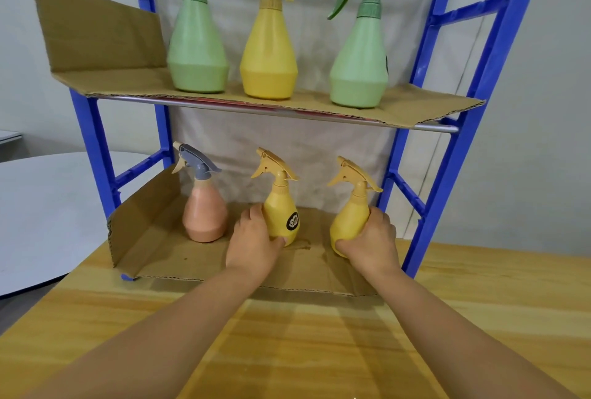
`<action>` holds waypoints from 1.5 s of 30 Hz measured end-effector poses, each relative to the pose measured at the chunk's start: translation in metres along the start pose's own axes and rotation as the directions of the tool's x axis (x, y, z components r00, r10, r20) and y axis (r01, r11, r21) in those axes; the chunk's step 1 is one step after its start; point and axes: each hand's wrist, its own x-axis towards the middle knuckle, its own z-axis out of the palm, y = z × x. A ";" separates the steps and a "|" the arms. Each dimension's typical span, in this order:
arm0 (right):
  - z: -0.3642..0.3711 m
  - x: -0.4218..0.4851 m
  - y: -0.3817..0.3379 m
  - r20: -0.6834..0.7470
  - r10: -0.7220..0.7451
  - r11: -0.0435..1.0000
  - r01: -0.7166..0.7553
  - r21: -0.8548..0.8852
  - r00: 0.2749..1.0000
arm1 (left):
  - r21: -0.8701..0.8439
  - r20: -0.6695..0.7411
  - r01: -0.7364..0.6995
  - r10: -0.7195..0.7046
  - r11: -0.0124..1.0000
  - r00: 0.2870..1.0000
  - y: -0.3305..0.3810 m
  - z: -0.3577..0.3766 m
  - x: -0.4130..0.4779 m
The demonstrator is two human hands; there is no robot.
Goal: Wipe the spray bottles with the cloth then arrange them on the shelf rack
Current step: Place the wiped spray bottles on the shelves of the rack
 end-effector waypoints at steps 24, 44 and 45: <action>-0.082 -0.095 -0.106 -0.273 -0.585 0.782 0.621 0.063 0.764 | -0.011 -0.171 -0.272 0.266 0.962 0.949 0.037 -0.147 -0.049; -0.055 0.041 -0.331 0.238 -0.382 0.906 0.311 0.287 0.893 | 0.470 -0.003 -0.409 0.465 0.782 0.885 0.006 -0.283 0.033; -0.051 0.043 -0.332 0.242 -0.373 0.907 0.298 0.296 0.895 | 0.429 -0.022 -0.406 0.458 0.807 0.889 0.007 -0.284 0.034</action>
